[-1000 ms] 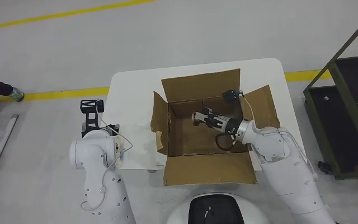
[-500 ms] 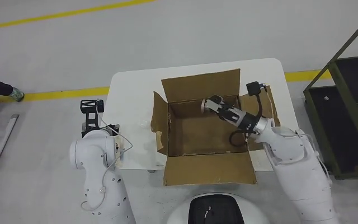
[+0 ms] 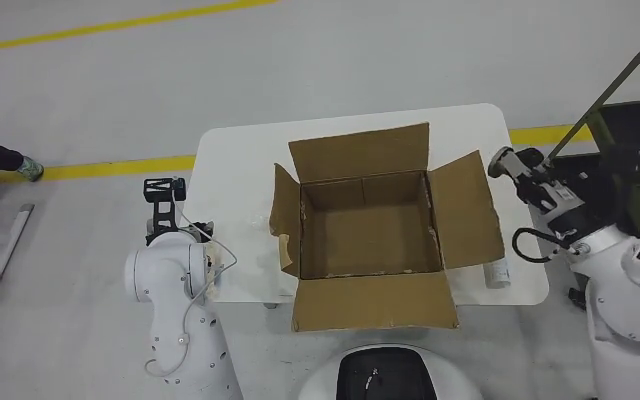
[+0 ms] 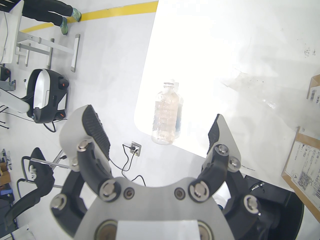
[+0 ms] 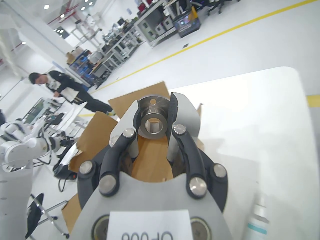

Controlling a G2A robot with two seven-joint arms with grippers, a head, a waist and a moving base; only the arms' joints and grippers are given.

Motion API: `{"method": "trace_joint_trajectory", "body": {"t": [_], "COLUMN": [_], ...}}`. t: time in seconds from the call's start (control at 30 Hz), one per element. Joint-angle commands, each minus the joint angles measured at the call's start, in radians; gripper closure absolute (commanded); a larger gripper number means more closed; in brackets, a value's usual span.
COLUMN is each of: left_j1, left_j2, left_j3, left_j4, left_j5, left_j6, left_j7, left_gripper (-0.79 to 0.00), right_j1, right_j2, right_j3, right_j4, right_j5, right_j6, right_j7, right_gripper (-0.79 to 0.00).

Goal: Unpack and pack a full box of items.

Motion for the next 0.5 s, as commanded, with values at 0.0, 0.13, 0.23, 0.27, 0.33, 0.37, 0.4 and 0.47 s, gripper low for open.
{"method": "trace_joint_trajectory", "body": {"t": [0.0, 0.13, 0.23, 0.27, 0.33, 0.37, 0.4, 0.47], "left_j1": [0.000, 0.000, 0.000, 0.000, 0.000, 0.000, 0.000, 0.000], "left_j2": [0.000, 0.000, 0.000, 0.000, 0.000, 0.000, 0.000, 0.000], "left_j3": [0.000, 0.000, 0.000, 0.000, 0.000, 0.000, 0.000, 0.000], "left_j4": [0.000, 0.000, 0.000, 0.000, 0.000, 0.000, 0.000, 0.000], "left_j5": [0.000, 0.000, 0.000, 0.000, 0.000, 0.000, 0.000, 0.000], "left_j6": [0.000, 0.000, 0.000, 0.000, 0.000, 0.000, 0.000, 0.000], "left_j7": [0.000, 0.000, 0.000, 0.000, 0.000, 0.000, 0.000, 0.000], "left_gripper": [-0.785, -0.785, -0.785, -0.785, -0.785, -0.785, -0.785, -0.785], "right_j1": [-0.033, -0.082, -0.099, -0.098, -0.098, -0.095, -0.092, -0.080], "right_j2": [0.003, 0.009, 0.014, 0.015, 0.019, 0.021, 0.023, 0.027], "right_j3": [0.037, 0.080, 0.076, 0.068, 0.052, 0.041, 0.029, 0.010], "right_j4": [-0.006, 0.035, 0.075, 0.086, 0.118, 0.132, 0.152, 0.181], "right_j5": [-0.024, -0.095, -0.184, -0.192, -0.259, -0.290, -0.322, -0.386], "right_j6": [0.026, 0.112, 0.173, 0.187, 0.219, 0.231, 0.241, 0.260], "right_j7": [-0.008, 0.008, 0.032, 0.041, 0.076, 0.090, 0.111, 0.145], "right_gripper": [0.000, 0.000, 0.000, 0.000, 0.000, 0.000, 0.000, 0.000]}}
